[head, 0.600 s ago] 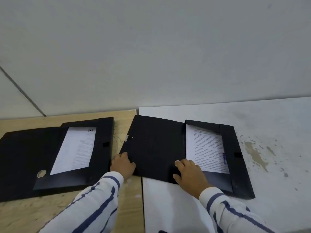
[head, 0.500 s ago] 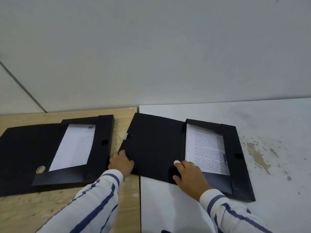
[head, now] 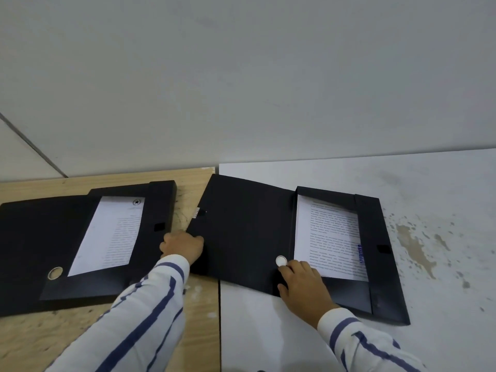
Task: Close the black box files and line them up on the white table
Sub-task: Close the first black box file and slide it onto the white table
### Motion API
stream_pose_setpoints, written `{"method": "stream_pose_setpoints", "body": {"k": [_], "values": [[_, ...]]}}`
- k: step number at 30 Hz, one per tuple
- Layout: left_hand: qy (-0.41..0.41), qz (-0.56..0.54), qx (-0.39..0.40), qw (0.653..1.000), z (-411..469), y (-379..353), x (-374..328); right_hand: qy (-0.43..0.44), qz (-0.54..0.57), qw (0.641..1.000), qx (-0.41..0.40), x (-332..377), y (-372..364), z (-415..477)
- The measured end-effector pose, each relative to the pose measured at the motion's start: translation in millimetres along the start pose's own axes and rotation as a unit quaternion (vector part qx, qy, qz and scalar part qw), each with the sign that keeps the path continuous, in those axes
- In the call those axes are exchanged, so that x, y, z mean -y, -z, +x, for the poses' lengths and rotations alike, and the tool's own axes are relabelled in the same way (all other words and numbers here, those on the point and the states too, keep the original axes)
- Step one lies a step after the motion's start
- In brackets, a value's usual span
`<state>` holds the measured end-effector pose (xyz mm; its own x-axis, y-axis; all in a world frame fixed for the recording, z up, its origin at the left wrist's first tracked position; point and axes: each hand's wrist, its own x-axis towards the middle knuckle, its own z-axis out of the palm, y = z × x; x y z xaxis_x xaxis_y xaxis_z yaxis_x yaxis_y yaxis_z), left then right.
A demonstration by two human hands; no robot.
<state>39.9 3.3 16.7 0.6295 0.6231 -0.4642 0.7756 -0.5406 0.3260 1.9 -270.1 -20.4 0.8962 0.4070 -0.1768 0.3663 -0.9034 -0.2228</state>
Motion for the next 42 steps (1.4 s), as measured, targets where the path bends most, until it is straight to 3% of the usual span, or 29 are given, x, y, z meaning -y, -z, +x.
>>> {"method": "stream_pose_setpoints", "body": {"k": [7, 15, 20, 24, 25, 27, 31, 37, 42], "values": [[-0.112, -0.183, 0.004, 0.977, -17, 58, -22, -0.017, 0.043, 0.998, -0.03, 0, 8, -4], [-0.275, -0.337, 0.102, 0.895, -105, 66, -63, -0.108, 0.177, 0.972, -0.112, -2, 44, -11], [-0.365, -0.376, 0.177, 0.833, -144, 26, -83, -0.111, 0.37, 0.9, -0.202, 12, 90, -19], [-0.447, -0.365, 0.236, 0.782, -180, -5, -98, -0.08, 0.558, 0.786, -0.254, 16, 143, -27], [-0.466, -0.354, 0.242, 0.774, -185, -15, -101, -0.079, 0.577, 0.771, -0.259, 13, 156, -30], [-0.499, -0.302, 0.224, 0.781, -189, -34, -105, -0.099, 0.546, 0.79, -0.259, -3, 174, -33], [-0.486, -0.182, 0.161, 0.839, -178, -71, -112, -0.151, 0.424, 0.862, -0.233, -47, 185, -40], [-0.33, -0.09, 0.161, 0.926, -146, -109, -119, -0.188, 0.38, 0.888, -0.175, -109, 156, -49], [-0.283, -0.054, 0.158, 0.945, -137, -131, -122, -0.236, 0.338, 0.901, -0.134, -143, 116, -51]]}}
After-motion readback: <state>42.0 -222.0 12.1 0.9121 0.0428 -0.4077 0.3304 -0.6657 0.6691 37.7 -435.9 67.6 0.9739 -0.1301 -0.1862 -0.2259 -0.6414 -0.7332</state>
